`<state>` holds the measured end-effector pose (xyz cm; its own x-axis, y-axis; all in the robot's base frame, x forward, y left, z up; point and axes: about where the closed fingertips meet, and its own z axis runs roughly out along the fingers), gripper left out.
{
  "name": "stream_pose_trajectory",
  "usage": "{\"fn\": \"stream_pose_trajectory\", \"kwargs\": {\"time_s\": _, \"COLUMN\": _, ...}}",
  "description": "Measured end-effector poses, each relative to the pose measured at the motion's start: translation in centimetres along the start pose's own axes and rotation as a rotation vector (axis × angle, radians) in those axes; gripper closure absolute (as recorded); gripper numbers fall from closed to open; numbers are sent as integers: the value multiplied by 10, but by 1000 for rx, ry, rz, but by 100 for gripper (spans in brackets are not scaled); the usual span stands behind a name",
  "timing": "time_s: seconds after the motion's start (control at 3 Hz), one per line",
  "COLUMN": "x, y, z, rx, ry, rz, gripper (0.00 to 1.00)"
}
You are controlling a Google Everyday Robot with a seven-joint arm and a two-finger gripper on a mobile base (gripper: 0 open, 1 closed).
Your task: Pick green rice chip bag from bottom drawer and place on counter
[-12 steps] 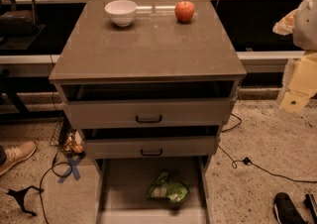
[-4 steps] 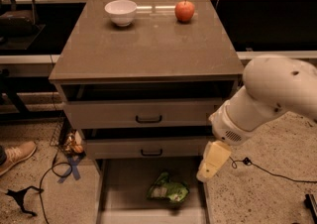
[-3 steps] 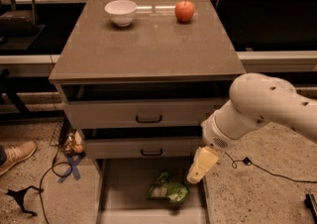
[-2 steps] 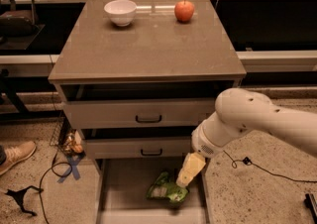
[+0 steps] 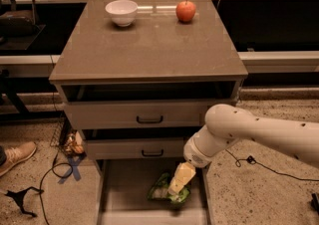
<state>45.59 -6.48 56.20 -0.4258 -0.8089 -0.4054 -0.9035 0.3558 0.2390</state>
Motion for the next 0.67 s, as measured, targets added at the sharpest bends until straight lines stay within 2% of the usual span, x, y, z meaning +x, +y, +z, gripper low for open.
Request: {"fn": "stream_pose_trajectory", "kwargs": {"time_s": 0.67, "x": 37, "y": -35, "z": 58, "rx": 30, "ry": 33, "rz": -17, "gripper": 0}}
